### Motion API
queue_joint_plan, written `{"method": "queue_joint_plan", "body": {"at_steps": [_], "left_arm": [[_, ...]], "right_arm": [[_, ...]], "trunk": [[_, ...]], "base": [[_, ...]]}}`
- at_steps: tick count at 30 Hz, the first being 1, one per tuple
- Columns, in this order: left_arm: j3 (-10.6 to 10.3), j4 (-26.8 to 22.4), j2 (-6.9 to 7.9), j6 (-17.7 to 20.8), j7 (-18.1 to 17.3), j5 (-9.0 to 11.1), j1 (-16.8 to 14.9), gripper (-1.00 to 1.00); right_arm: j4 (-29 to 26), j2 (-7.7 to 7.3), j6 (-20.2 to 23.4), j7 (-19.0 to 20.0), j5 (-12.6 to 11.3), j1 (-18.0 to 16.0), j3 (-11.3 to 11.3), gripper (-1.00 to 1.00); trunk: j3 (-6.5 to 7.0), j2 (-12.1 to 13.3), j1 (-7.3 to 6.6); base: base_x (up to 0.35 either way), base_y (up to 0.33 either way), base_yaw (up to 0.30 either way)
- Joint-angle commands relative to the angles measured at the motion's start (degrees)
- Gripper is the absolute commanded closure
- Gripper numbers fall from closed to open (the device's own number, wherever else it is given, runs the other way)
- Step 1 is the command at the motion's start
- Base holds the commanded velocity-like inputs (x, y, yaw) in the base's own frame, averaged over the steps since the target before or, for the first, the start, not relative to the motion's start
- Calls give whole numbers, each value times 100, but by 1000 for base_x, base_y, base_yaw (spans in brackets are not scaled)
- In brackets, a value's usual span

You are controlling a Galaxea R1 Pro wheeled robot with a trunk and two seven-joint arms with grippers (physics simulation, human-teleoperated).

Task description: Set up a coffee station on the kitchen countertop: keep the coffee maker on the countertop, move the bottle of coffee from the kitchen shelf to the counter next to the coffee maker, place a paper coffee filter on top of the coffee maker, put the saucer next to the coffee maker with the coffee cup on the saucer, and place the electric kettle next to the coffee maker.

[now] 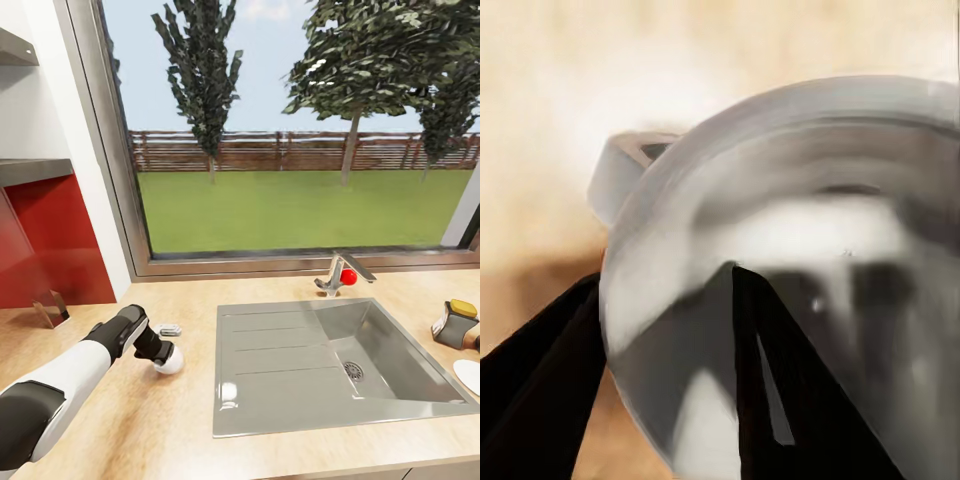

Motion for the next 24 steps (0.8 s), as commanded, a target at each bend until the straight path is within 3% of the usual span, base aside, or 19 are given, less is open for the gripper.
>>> {"method": "queue_joint_plan", "body": {"at_steps": [1,24], "left_arm": [[-85,-5,11,-24,12,-209,-4,100],[-92,-31,15,-16,-6,-202,-18,100]], "right_arm": [[-15,-2,35,22,27,-2,38,-100],[-25,23,39,22,22,-2,47,-100]], "trunk": [[-15,-11,4],[-15,-11,4]], "base": [[0,0,0],[0,0,0]]}}
